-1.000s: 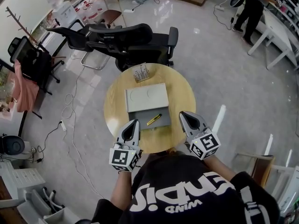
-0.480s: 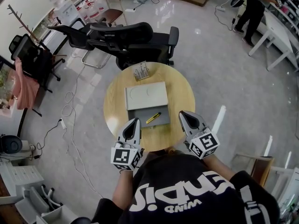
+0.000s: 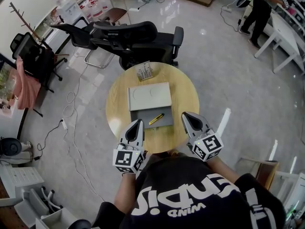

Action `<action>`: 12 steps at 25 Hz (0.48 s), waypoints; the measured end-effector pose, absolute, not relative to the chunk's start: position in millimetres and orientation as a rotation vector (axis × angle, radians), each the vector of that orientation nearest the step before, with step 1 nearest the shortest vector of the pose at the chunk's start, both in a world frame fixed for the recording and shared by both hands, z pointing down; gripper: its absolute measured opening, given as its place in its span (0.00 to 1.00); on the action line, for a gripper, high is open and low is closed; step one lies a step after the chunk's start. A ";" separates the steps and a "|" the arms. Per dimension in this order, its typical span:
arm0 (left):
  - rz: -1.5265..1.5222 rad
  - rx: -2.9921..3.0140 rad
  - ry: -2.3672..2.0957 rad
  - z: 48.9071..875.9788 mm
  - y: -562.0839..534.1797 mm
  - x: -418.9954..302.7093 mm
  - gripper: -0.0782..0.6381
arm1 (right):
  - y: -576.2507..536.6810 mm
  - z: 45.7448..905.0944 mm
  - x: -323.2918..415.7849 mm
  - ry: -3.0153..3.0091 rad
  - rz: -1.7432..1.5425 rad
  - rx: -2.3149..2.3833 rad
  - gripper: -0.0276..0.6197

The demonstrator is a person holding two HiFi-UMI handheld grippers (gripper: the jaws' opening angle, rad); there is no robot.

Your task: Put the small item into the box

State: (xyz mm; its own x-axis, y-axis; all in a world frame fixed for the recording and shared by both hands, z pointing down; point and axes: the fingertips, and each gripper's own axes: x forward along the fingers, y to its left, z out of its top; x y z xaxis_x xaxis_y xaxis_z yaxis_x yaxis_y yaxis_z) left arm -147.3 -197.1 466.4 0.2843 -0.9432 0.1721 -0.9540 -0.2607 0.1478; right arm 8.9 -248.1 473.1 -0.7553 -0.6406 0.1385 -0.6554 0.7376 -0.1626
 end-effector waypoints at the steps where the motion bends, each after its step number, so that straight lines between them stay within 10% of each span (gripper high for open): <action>1: 0.071 2.329 -1.755 466.0 -196.9 -147.0 0.12 | -248.1 472.7 8.8 -2.860 0.310 1.066 0.04; 12: 0.070 2.319 -1.742 465.4 -196.8 -148.7 0.12 | -248.4 472.7 6.6 -2.855 0.306 1.062 0.04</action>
State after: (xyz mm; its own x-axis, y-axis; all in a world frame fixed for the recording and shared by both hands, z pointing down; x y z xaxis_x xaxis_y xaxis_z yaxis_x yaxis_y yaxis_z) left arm -148.7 -196.8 465.4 0.2882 -0.9403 0.1808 -0.9518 -0.2607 0.1617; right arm 6.6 -248.4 472.7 -0.7564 -0.6381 0.1440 -0.6541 0.7396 -0.1583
